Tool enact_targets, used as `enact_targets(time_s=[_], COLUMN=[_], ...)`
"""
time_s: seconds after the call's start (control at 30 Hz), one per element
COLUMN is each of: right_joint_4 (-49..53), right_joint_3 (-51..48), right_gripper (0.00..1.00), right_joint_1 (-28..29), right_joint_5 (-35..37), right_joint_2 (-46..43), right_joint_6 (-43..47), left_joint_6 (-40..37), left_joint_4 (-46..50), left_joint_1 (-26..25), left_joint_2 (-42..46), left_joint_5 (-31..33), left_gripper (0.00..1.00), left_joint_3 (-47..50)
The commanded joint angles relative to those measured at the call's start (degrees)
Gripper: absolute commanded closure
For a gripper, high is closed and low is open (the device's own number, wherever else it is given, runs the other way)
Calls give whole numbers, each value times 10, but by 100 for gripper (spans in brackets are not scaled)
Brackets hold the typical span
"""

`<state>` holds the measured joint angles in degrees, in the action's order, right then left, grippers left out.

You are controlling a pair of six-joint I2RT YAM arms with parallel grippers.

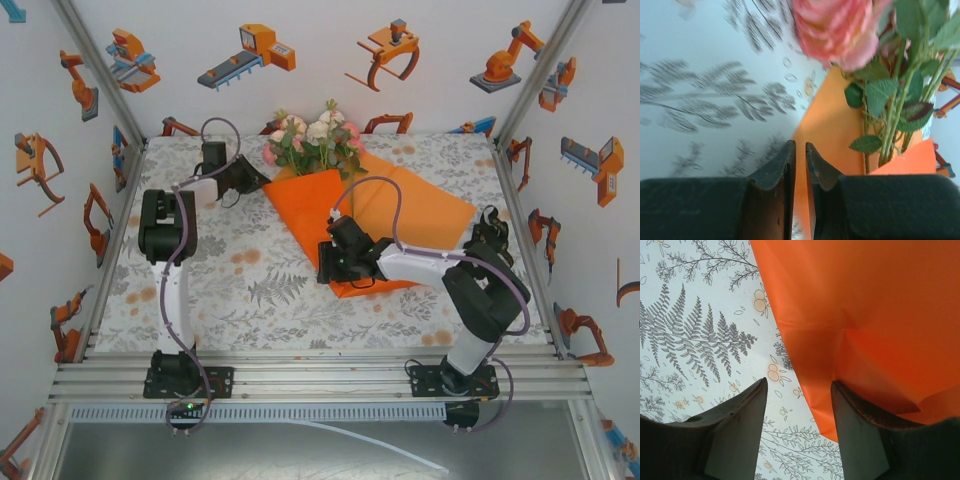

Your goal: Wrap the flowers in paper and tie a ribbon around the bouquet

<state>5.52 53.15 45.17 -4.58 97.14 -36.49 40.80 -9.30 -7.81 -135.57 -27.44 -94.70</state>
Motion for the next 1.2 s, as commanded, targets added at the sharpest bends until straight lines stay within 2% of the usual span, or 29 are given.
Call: enact_targets(time_s=[0.0, 0.13, 0.33, 0.47, 0.57, 0.67, 0.73, 0.9, 1.17], right_joint_4=[16, 16, 9, 6, 5, -1, -1, 0, 5], right_joint_3=[-9, -10, -7, -7, -9, -9, -7, -6, -14], right_gripper=[49, 48, 48, 48, 48, 49, 49, 49, 49], right_joint_1=[-1, -1, -1, -1, -1, -1, -1, -1, -1], right_joint_5=[-3, 3, 5, 11, 17, 3, -4, -13, -18], right_joint_2=[-16, -26, -21, -20, -21, -20, -18, -11, -18], right_joint_6=[-10, -10, -9, -7, -5, 5, 8, 7, 6], left_joint_6=[-17, 11, 55, 48, 41, 43, 52, 40, 86], left_joint_4=[36, 5, -29, -2, 17, 18, 3, -3, -31], left_joint_1=[12, 16, 13, -17, -66, -123, -149, -173, -179], left_joint_2=[-4, 57, 220, 311, 356, 348, 329, 281, 227], left_joint_5=[15, 4, 1, -23, -41, -71, -77, -60, -61], left_gripper=[79, 75, 75, 80, 84, 90, 100, 100, 100], left_joint_3=[-19, 21, 170, 273, 328, 348, 352, 333, 346])
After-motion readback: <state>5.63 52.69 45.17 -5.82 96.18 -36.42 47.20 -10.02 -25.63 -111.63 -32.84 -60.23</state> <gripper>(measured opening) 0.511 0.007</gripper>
